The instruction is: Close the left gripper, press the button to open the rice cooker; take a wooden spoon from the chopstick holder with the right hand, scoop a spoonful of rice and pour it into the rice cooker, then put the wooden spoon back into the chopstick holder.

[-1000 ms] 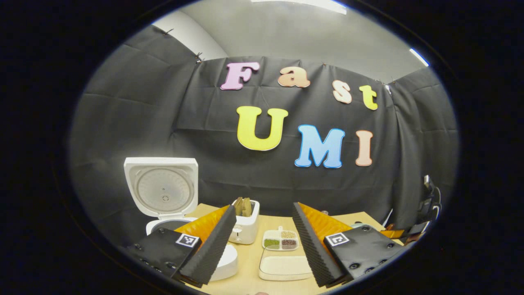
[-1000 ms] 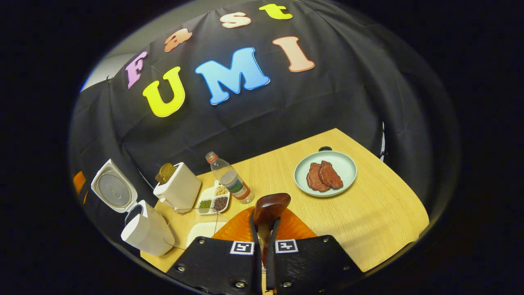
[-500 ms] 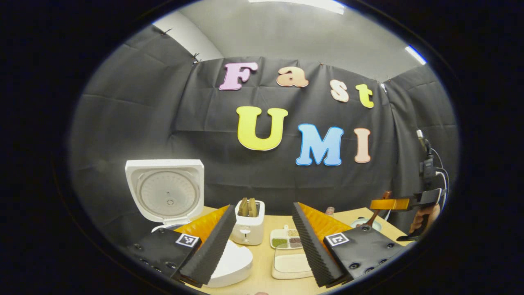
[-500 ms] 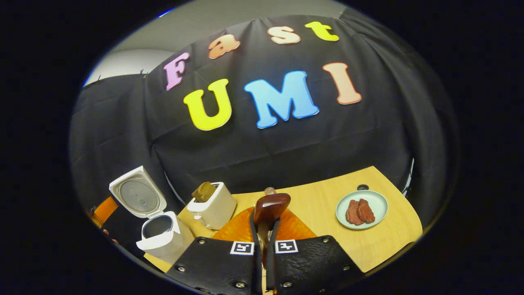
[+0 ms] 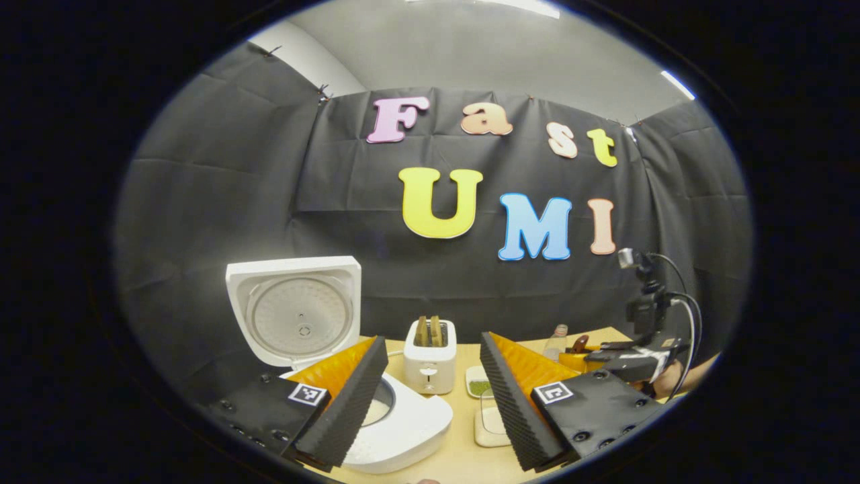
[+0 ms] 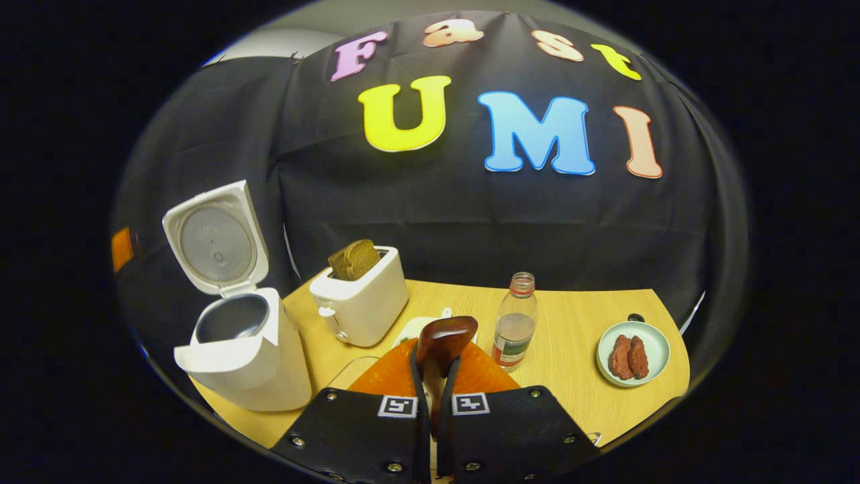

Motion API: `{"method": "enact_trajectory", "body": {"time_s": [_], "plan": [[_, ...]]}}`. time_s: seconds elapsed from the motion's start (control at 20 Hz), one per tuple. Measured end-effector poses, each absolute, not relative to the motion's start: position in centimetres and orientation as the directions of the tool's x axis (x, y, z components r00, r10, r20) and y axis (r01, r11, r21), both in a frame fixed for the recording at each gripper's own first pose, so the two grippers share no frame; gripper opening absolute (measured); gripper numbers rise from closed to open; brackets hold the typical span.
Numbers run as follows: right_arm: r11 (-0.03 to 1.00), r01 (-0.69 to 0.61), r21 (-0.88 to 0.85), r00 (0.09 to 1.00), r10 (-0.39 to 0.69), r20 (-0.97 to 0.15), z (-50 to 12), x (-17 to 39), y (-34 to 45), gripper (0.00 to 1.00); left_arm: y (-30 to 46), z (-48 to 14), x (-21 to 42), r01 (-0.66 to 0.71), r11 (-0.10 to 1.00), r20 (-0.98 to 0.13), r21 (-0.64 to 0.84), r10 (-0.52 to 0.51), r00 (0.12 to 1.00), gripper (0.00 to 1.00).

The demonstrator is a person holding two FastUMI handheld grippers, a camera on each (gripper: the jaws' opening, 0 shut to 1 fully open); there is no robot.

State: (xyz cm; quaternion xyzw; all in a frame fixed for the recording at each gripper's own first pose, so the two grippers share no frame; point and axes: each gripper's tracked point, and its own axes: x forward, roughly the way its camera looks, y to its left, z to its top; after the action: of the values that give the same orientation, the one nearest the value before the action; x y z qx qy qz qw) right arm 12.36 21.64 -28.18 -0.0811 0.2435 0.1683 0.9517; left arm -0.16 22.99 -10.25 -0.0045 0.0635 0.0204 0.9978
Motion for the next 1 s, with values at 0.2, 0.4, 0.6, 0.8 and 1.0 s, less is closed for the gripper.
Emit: {"method": "enact_trajectory", "body": {"time_s": [0.2,0.4,0.6,0.8,1.0], "plan": [[0.885,-0.425,-0.188,0.797,0.268,-0.540,-32.9,11.6,23.0,0.05,24.2,-11.0,-0.4,-0.043,0.999,-0.139,-0.003,0.043,0.989,0.96],[0.912,-0.410,-0.017,0.761,0.332,-0.558,-34.4,10.1,25.0,0.05,25.9,-11.6,-0.4,-0.060,0.998,-0.155,-0.011,0.057,0.986,0.96],[0.915,-0.262,0.308,0.736,0.396,-0.550,-34.5,10.3,25.2,0.05,26.8,-12.3,-0.3,-0.073,0.997,-0.172,-0.029,0.067,0.983,0.96],[0.792,-0.028,0.610,0.735,0.431,-0.525,-34.9,11.3,22.6,0.04,26.9,-12.3,-0.4,-0.072,0.997,-0.173,-0.036,0.065,0.983,0.96],[0.682,0.056,0.729,0.798,0.408,-0.443,-31.9,12.2,19.4,0.05,26.5,-12.0,-0.4,-0.055,0.998,-0.164,-0.043,0.048,0.985,0.96]]}}
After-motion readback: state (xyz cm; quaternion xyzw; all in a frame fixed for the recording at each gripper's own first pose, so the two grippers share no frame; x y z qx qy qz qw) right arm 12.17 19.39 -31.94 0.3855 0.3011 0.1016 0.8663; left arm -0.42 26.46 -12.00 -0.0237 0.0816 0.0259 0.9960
